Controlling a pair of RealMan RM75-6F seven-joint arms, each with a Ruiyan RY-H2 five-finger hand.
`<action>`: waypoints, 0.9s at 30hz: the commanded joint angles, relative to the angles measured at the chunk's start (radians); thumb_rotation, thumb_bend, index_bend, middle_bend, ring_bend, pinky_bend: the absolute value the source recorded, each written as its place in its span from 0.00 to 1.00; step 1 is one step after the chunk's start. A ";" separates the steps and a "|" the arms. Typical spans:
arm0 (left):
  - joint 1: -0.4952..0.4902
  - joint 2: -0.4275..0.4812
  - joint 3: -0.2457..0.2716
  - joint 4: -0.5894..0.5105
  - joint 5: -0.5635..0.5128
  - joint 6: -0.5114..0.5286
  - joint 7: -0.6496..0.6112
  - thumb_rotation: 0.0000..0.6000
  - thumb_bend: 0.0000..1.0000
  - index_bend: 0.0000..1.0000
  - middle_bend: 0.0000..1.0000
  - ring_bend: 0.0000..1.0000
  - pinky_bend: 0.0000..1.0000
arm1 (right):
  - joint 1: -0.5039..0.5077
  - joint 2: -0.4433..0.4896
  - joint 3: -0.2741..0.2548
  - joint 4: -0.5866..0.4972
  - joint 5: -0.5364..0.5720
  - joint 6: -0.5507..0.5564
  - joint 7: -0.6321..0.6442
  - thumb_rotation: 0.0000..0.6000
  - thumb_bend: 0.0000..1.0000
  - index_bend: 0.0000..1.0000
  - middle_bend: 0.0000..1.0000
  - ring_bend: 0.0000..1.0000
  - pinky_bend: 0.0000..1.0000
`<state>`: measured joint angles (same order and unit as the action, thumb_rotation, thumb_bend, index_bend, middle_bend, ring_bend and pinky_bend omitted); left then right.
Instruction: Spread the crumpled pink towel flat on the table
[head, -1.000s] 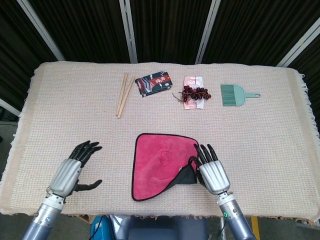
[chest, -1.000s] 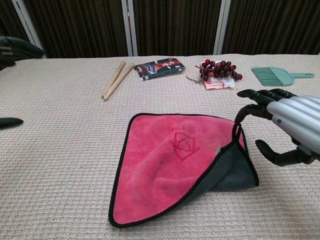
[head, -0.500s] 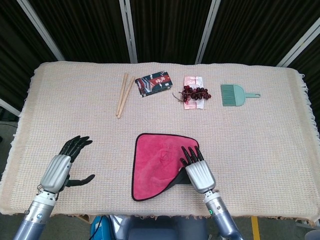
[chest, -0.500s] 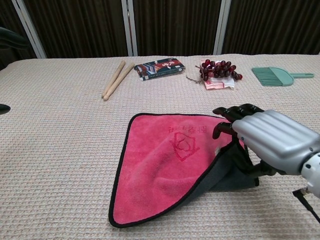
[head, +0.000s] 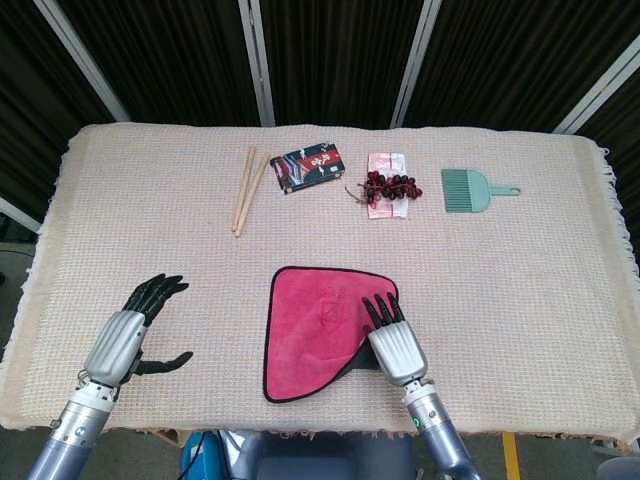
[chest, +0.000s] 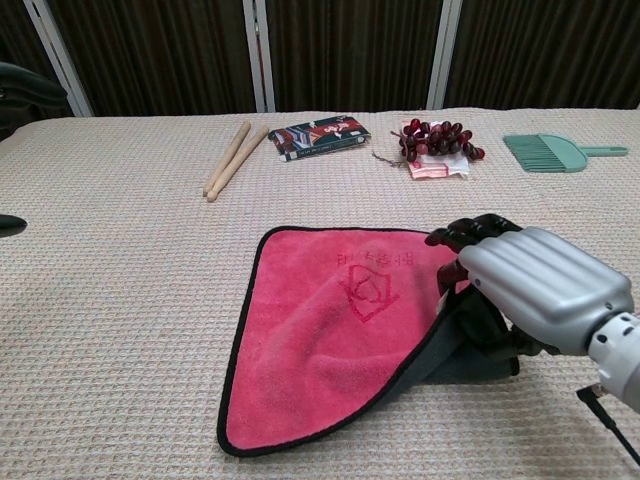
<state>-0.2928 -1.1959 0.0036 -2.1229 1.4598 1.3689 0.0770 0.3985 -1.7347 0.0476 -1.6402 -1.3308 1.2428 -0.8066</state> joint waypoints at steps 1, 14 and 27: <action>0.003 -0.004 0.001 0.000 0.006 -0.002 0.002 1.00 0.22 0.14 0.07 0.00 0.01 | -0.006 0.009 -0.008 -0.007 -0.008 0.007 0.016 1.00 0.55 0.63 0.17 0.00 0.00; 0.013 -0.012 0.003 -0.001 0.023 -0.012 0.016 1.00 0.22 0.14 0.07 0.00 0.01 | -0.053 0.113 -0.081 -0.094 -0.101 0.070 0.069 1.00 0.58 0.64 0.18 0.00 0.00; 0.024 0.009 -0.003 -0.029 0.030 -0.019 -0.015 1.00 0.22 0.15 0.07 0.00 0.01 | -0.135 0.174 -0.192 -0.051 -0.163 0.085 0.186 1.00 0.58 0.64 0.18 0.00 0.00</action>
<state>-0.2693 -1.1870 0.0000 -2.1512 1.4895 1.3509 0.0628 0.2726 -1.5562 -0.1337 -1.7052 -1.4892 1.3324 -0.6308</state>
